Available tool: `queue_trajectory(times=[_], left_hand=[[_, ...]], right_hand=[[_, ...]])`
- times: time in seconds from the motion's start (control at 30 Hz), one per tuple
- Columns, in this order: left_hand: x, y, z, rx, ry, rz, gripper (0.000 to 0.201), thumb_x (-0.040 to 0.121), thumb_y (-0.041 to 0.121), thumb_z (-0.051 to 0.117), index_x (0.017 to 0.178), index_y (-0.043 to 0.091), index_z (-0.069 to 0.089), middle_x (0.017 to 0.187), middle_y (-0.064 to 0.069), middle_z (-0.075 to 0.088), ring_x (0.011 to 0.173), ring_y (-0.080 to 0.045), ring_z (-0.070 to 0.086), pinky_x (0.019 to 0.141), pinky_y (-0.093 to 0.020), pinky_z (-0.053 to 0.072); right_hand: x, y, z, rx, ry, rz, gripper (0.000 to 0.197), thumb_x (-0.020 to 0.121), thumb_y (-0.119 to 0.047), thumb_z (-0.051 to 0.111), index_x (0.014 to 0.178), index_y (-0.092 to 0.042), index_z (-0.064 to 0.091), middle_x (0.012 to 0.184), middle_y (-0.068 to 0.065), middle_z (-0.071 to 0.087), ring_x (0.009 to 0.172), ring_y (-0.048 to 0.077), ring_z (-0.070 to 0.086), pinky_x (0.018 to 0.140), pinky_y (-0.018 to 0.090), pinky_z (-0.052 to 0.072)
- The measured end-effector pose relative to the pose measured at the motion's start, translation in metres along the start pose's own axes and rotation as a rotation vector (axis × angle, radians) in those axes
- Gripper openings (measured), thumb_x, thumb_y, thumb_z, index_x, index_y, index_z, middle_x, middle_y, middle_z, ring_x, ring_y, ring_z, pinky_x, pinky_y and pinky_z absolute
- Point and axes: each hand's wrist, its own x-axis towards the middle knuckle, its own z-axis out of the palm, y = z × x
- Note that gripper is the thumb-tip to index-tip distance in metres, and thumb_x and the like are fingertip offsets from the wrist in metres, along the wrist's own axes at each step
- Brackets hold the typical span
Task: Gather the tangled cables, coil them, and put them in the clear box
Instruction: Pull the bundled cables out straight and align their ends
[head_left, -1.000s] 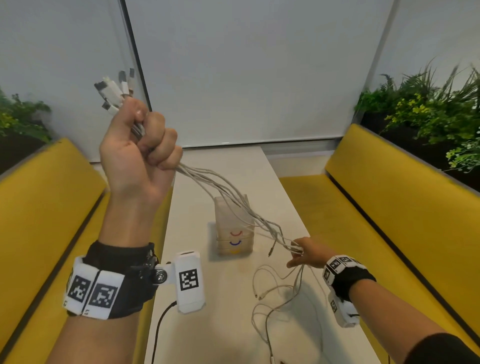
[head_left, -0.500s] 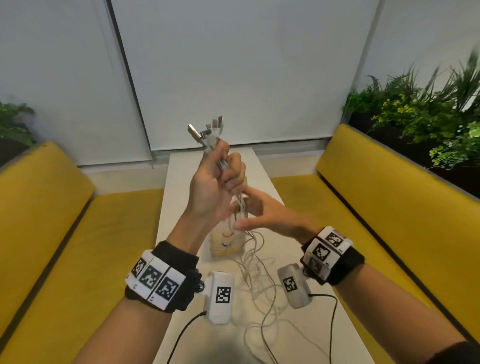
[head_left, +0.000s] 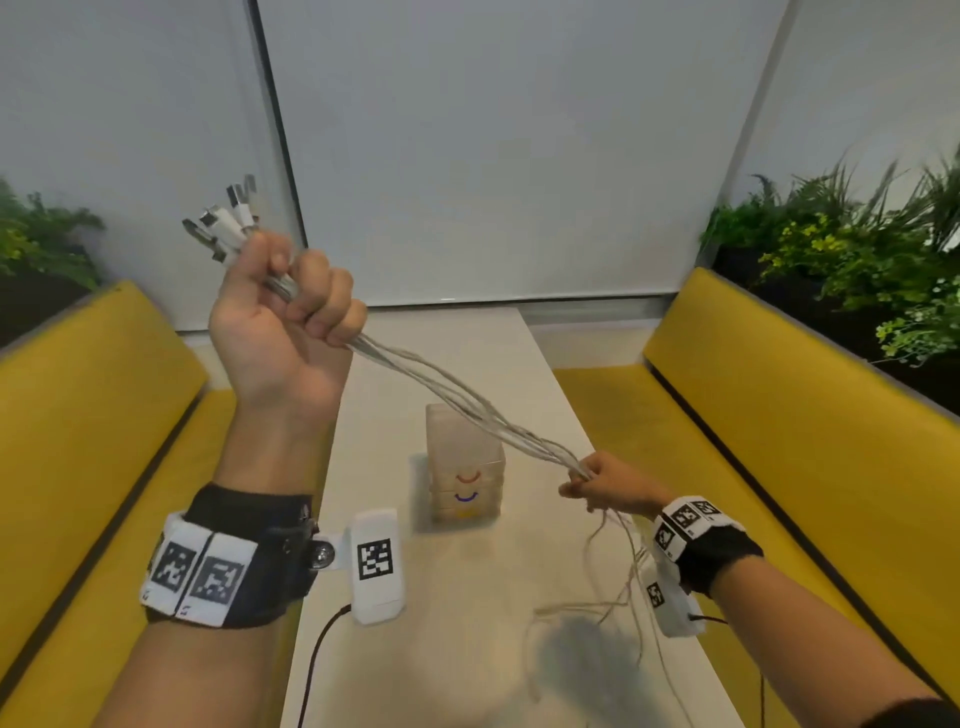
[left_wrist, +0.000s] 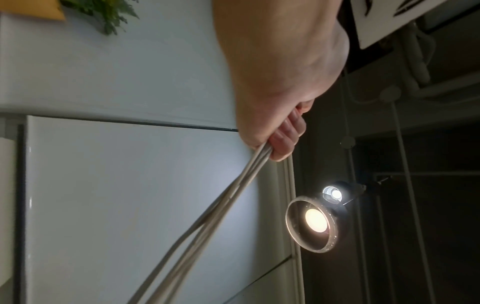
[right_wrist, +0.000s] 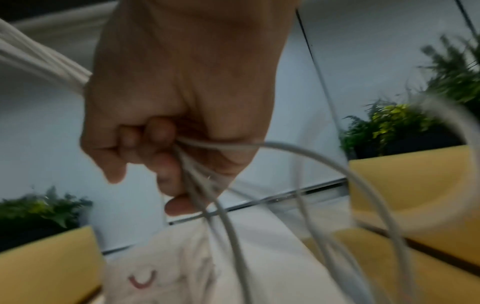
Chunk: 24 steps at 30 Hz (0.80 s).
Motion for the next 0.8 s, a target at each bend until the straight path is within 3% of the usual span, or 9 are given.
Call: queue_trajectory(times=[0.13, 0.23, 0.33, 0.4, 0.47, 0.53, 0.63, 0.7, 0.8], left_hand=[[0.004, 0.019, -0.004, 0.039, 0.002, 0.046, 0.031, 0.104, 0.026, 0.029, 0.074, 0.020, 0.034, 0.052, 0.005, 0.018, 0.046, -0.011, 0.014, 0.044, -0.027, 0.013], [0.006, 0.025, -0.007, 0.034, -0.014, 0.066, 0.033, 0.105, 0.026, 0.027, 0.074, 0.020, 0.035, 0.052, 0.005, 0.019, 0.046, -0.011, 0.014, 0.044, -0.026, 0.014], [0.002, 0.014, -0.003, 0.062, -0.023, 0.033, 0.031, 0.105, 0.028, 0.028, 0.075, 0.020, 0.034, 0.053, 0.004, 0.018, 0.046, -0.011, 0.014, 0.044, -0.027, 0.013], [-0.002, 0.001, 0.002, 0.074, -0.026, 0.001, 0.027, 0.101, 0.028, 0.034, 0.075, 0.020, 0.033, 0.054, 0.003, 0.016, 0.046, -0.012, 0.014, 0.044, -0.028, 0.013], [-0.004, -0.014, 0.006, 0.077, -0.053, -0.039, 0.025, 0.098, 0.028, 0.039, 0.075, 0.020, 0.032, 0.055, 0.002, 0.015, 0.046, -0.012, 0.014, 0.043, -0.027, 0.014], [-0.005, -0.034, 0.008, 0.077, -0.077, -0.091, 0.026, 0.100, 0.026, 0.035, 0.075, 0.020, 0.033, 0.055, 0.002, 0.016, 0.046, -0.012, 0.014, 0.042, -0.026, 0.017], [-0.009, -0.071, 0.009, 0.076, -0.081, -0.194, 0.031, 0.102, 0.026, 0.034, 0.072, 0.021, 0.039, 0.052, 0.006, 0.025, 0.045, -0.010, 0.021, 0.042, -0.023, 0.022], [-0.013, -0.094, 0.010, 0.092, -0.066, -0.257, 0.034, 0.104, 0.027, 0.034, 0.071, 0.021, 0.041, 0.053, 0.007, 0.031, 0.046, -0.010, 0.024, 0.044, -0.023, 0.025], [-0.014, -0.113, 0.015, 0.102, -0.010, -0.335, 0.037, 0.106, 0.027, 0.034, 0.070, 0.020, 0.039, 0.054, 0.005, 0.030, 0.049, -0.011, 0.021, 0.049, -0.028, 0.019]], right_hand=[[-0.009, 0.026, -0.008, -0.289, 0.105, 0.111, 0.045, 0.089, -0.035, 0.070, 0.056, -0.018, 0.045, 0.053, -0.003, 0.042, 0.050, 0.012, 0.037, 0.052, 0.025, 0.031], [-0.018, 0.040, -0.023, -0.466, 0.265, 0.178, 0.038, 0.084, -0.051, 0.070, 0.062, -0.024, 0.052, 0.060, -0.003, 0.054, 0.055, 0.013, 0.050, 0.052, 0.024, 0.036], [-0.020, 0.044, -0.033, -0.739, 0.263, 0.253, 0.037, 0.076, -0.067, 0.066, 0.086, -0.033, 0.059, 0.086, -0.003, 0.069, 0.083, 0.018, 0.063, 0.086, 0.035, 0.046], [-0.021, 0.043, -0.035, -0.872, 0.127, 0.393, 0.074, 0.065, -0.069, 0.074, 0.124, -0.031, 0.053, 0.124, -0.002, 0.063, 0.120, 0.022, 0.055, 0.113, 0.057, 0.026], [-0.021, 0.033, -0.033, -0.872, -0.059, 0.447, 0.124, 0.058, -0.068, 0.079, 0.155, -0.028, 0.015, 0.161, 0.004, 0.027, 0.150, 0.029, 0.021, 0.117, 0.066, 0.008], [-0.021, 0.011, -0.030, -0.737, -0.125, 0.289, 0.137, 0.059, -0.064, 0.082, 0.157, -0.030, -0.008, 0.167, 0.002, 0.004, 0.153, 0.028, 0.001, 0.118, 0.064, 0.000], [-0.019, -0.030, -0.019, -0.395, -0.107, -0.041, 0.135, 0.062, -0.052, 0.086, 0.156, -0.034, -0.008, 0.166, -0.004, 0.004, 0.153, 0.021, -0.005, 0.120, 0.055, -0.007], [-0.011, -0.052, -0.002, -0.210, -0.117, -0.200, 0.125, 0.062, -0.047, 0.088, 0.156, -0.038, 0.006, 0.163, -0.005, 0.022, 0.152, 0.012, 0.008, 0.122, 0.044, 0.000], [-0.001, -0.071, 0.032, 0.126, -0.128, -0.314, 0.092, 0.066, -0.031, 0.090, 0.144, -0.028, 0.042, 0.139, 0.000, 0.058, 0.134, 0.010, 0.049, 0.117, 0.035, 0.033]])
